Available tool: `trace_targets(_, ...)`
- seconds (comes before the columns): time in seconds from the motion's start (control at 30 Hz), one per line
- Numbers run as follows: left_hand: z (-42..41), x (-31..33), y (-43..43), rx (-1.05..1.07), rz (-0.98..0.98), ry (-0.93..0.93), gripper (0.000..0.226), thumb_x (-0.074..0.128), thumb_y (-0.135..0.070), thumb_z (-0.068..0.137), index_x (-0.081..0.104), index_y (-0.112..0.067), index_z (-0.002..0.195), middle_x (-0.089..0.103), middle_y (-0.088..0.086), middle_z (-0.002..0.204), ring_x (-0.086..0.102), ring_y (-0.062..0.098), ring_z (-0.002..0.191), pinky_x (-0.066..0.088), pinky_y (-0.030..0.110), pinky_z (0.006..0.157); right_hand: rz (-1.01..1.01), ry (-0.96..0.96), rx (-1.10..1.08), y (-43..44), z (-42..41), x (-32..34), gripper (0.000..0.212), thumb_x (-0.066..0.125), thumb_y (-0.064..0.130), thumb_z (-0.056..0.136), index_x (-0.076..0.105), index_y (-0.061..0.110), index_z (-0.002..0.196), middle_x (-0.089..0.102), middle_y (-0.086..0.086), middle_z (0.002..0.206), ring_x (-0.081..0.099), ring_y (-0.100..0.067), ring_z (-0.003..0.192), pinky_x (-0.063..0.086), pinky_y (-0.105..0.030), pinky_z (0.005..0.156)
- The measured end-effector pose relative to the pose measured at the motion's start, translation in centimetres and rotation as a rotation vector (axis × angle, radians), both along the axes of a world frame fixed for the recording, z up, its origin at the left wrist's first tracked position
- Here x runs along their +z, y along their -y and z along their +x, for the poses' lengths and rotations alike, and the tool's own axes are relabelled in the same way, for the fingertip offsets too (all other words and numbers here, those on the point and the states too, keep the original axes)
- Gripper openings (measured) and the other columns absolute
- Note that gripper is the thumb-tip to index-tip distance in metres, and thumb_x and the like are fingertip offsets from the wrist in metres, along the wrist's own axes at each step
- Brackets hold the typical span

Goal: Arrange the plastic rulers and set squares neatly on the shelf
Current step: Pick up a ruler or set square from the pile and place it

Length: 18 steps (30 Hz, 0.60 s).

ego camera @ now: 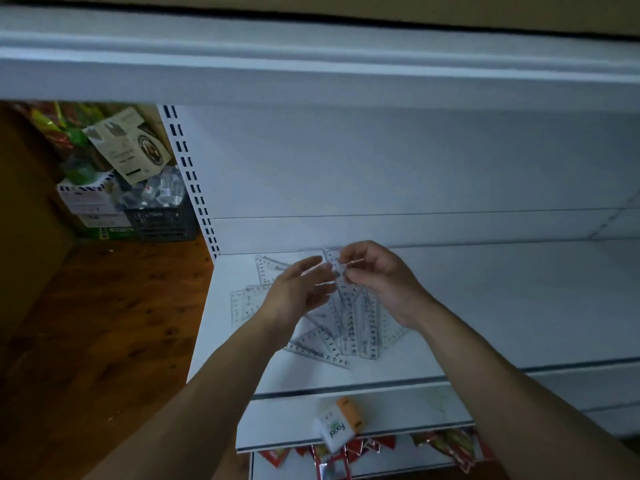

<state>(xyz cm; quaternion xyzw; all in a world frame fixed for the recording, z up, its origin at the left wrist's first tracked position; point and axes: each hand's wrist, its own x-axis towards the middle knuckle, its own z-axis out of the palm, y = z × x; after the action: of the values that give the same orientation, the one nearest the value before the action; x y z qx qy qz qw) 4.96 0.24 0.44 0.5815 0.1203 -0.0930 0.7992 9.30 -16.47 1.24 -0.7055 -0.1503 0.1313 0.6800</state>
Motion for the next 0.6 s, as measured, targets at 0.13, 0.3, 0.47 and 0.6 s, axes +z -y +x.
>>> trace_targets(0.13,0.0,-0.2,2.1,-0.042,-0.018,0.03,0.031,0.061,-0.019,0.091,0.058,-0.018,0.123,0.073,0.005,0.104,0.069,0.017,0.092,0.051,0.026,0.078,-0.126,0.011,-0.027,2.7,-1.6,-0.2,0.04,0.058,-0.009,0.084,0.066,0.028,0.1,0.066,0.003,0.102,0.061,-0.015,0.083,0.05,-0.025,0.077)
trace_targets(0.3,-0.5,0.3,5.9,-0.08,0.101,0.089,0.028,0.067,-0.013,0.088,0.064,-0.017,0.115,0.071,0.005,0.091,0.069,0.012,0.078,0.054,0.022,0.071,-0.242,0.077,-0.058,6.2,-3.2,0.7,0.045,0.062,-0.005,0.084,0.066,0.036,0.103,0.065,0.008,0.104,0.063,-0.01,0.081,0.051,-0.02,0.079)
trace_targets(0.47,-0.5,1.1,11.0,0.018,0.04,0.143,0.011,0.067,-0.006,0.086,0.064,-0.01,0.096,0.07,0.007,0.084,0.07,0.016,0.077,0.054,0.024,0.069,-0.157,0.03,-0.272,11.4,-4.4,0.5,0.029,0.068,0.014,0.086,0.061,0.032,0.107,0.066,0.002,0.105,0.066,-0.011,0.085,0.054,-0.026,0.08)
trace_targets(0.6,-1.1,1.9,17.4,0.047,-0.113,0.147,0.012,0.065,-0.004,0.087,0.057,-0.012,0.089,0.07,0.006,0.082,0.07,0.016,0.08,0.055,0.022,0.069,-0.13,-0.049,-0.37,17.7,-6.4,0.7,0.011,0.063,0.016,0.09,0.063,0.018,0.1,0.07,-0.004,0.093,0.067,-0.012,0.074,0.052,-0.022,0.066)
